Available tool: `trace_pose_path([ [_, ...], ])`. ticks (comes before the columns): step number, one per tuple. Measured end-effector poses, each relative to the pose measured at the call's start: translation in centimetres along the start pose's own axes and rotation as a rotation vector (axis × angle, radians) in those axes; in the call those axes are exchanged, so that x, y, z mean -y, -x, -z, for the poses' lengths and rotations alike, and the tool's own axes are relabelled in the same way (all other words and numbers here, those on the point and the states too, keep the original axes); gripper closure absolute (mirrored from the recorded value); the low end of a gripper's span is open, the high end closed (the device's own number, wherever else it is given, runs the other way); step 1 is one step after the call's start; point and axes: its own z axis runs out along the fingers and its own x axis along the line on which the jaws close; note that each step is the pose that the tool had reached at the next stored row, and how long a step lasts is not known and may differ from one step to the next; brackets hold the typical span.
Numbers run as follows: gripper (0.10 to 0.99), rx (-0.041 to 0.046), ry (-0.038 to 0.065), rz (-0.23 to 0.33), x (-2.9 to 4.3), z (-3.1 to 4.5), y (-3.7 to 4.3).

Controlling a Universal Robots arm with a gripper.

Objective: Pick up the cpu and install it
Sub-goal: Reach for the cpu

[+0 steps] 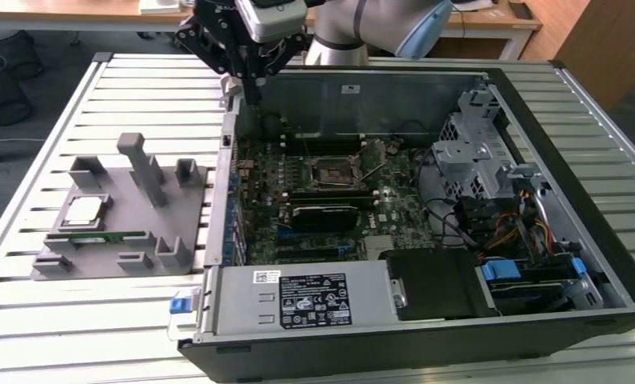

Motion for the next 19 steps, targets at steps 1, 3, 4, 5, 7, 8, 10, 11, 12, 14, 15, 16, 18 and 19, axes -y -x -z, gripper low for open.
trace_pose_path([
  [1, 0.980, 0.0000, 0.000, 0.000, 0.00, 0.00, -0.03],
  [3, 0.980, 0.0000, 0.000, 0.000, 0.01, 0.00, -0.08],
  [4, 0.980, 0.0000, 0.000, 0.000, 0.01, 0.00, -0.11],
  [5, 0.980, 0.0000, 0.000, 0.000, 0.01, 0.00, -0.14],
  [7, 0.980, 0.0000, 0.000, 0.000, 0.01, 0.01, -0.19],
  [8, 0.980, 0.0000, 0.000, 0.000, 0.02, 0.00, -0.22],
  [10, 0.980, 0.0000, 0.000, 0.000, 0.02, 0.00, -0.28],
  [11, 0.980, 0.0000, 0.000, 0.000, 0.02, 0.01, -0.31],
  [12, 0.980, 0.0000, 0.000, 0.000, 0.03, 0.00, -0.34],
  [14, 0.980, 0.0000, 0.000, 0.000, 0.03, 0.01, -0.40],
  [15, 0.980, 0.0000, 0.000, 0.000, 0.03, 0.01, -0.44],
  [16, 0.980, 0.0000, 0.000, 0.000, 0.04, 0.01, -0.47],
  [18, 0.980, 0.0000, 0.000, 0.000, 0.04, 0.01, -0.55],
  [19, 0.980, 0.0000, 0.000, 0.000, 0.05, 0.02, -0.60],
])
